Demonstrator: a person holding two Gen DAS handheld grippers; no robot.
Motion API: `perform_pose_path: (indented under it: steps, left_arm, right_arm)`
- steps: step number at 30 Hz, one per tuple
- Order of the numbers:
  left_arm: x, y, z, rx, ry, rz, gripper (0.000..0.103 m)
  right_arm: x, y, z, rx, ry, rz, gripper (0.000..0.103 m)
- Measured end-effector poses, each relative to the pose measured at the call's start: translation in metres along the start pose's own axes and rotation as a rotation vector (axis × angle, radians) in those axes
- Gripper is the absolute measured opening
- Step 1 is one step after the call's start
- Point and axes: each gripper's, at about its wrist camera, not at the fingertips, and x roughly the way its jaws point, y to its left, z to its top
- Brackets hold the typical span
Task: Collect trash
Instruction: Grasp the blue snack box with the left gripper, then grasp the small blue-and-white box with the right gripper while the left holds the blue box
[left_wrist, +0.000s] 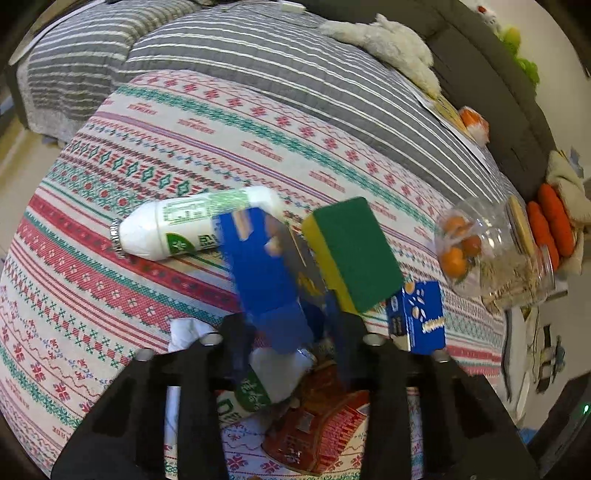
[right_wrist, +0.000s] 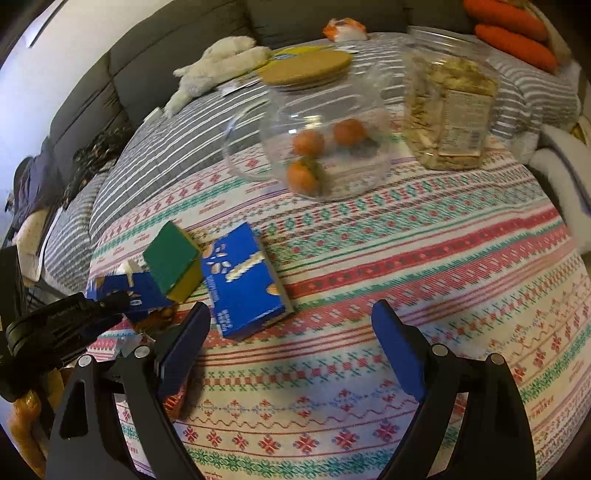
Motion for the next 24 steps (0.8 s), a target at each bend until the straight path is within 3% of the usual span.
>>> perform_pose_path:
  steps: [7, 14, 19, 20, 23, 24]
  left_arm:
    - [-0.022, 0.002, -0.009, 0.052, -0.027, -0.003, 0.020]
    - [-0.050, 0.017, -0.034, 0.050, -0.034, -0.075, 0.017]
    - [-0.074, 0.018, -0.054, 0.114, -0.076, -0.034, 0.016]
    - [-0.078, 0.018, -0.059, 0.134, -0.085, -0.019, 0.016]
    - [-0.088, 0.019, -0.072, 0.178, -0.100, 0.016, 0.016]
    - [-0.089, 0.019, -0.076, 0.194, -0.100, 0.034, 0.016]
  right_arm:
    - [0.026, 0.025, -0.003, -0.071, 0.039, -0.028, 0.088]
    - [0.052, 0.033, 0.001, -0.113, 0.051, -0.102, 0.088]
    - [0.063, 0.040, 0.004, -0.175, 0.018, -0.115, 0.088]
    - [0.065, 0.043, 0.004, -0.192, 0.007, -0.114, 0.087]
    - [0.065, 0.052, 0.003, -0.233, 0.001, -0.053, 0.054]
    - [0.063, 0.056, 0.002, -0.248, -0.003, -0.057, 0.050]
